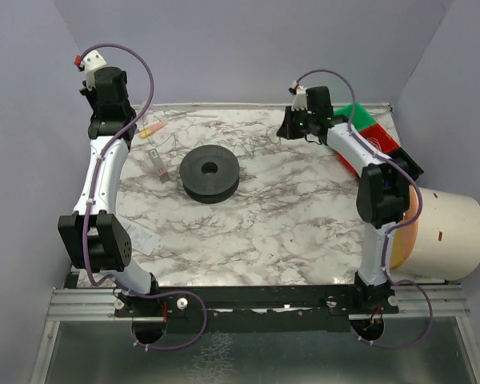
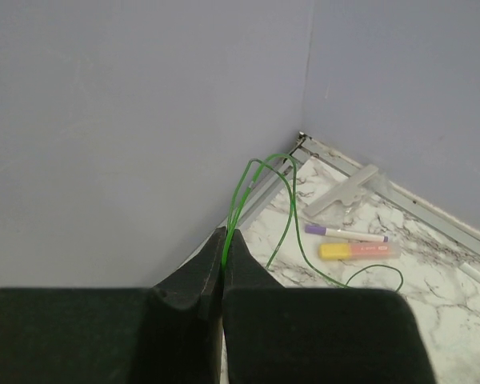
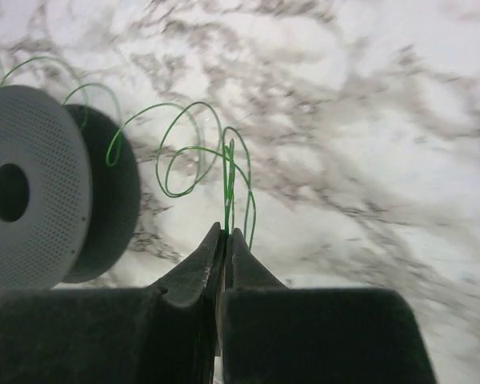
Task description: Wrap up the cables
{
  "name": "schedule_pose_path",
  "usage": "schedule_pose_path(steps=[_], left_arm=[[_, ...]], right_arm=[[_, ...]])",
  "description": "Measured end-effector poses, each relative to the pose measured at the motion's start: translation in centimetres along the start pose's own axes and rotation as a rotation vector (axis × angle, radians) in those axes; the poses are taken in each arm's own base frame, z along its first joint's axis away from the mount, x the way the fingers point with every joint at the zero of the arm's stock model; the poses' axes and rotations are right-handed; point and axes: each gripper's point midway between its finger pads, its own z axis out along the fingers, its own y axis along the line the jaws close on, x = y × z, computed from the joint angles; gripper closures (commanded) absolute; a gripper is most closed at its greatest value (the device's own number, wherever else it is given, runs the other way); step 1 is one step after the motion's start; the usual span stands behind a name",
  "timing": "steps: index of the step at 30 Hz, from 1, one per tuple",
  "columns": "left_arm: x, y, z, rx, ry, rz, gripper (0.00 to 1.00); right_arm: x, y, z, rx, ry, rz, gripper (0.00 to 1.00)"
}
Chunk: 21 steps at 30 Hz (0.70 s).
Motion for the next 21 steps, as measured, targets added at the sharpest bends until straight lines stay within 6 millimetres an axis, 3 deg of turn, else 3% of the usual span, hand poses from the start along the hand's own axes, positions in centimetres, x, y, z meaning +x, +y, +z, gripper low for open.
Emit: schedule_pose_path(steps=[4, 8, 11, 16, 17, 19, 21], left_arm=[[-1.1, 0.6, -0.8, 0.001, -0.025, -0.001, 1.00], [-0.9, 1.6, -1.7, -0.002, -0.037, 0.008, 1.00], [0.5, 2.5, -1.9, -0.012, -0.025, 0.037, 1.00], [3.9, 4.5, -1.3, -0.054, 0.028, 0.100, 1.00], [4.4, 5.0, -1.0, -0.066, 0.038, 0.109, 1.00], [5.0, 6.3, -0.5, -0.095, 0.054, 0.118, 1.00], [5.1, 7.0, -0.3, -0.107, 0.057, 0.116, 1.00]], right_arm=[[-4.4, -0.7, -5.2, 0.184, -0.151, -0.193, 0.99], [-6.1, -2.4, -8.7, 0.418, -0.255, -0.397, 0.99], [-4.1, -2.9, -7.9, 0.593, -0.248, -0.599, 0.99], [3.3, -5.7, -4.6, 0.771, -0.032, -0.823, 0.89], [4.4, -6.5, -4.5, 0.786, 0.009, -0.841, 0.83], [5.7, -7.5, -4.9, 0.788, 0.071, -0.847, 0.62], [6.2, -6.9, -4.8, 0.711, 0.100, -0.834, 0.43]])
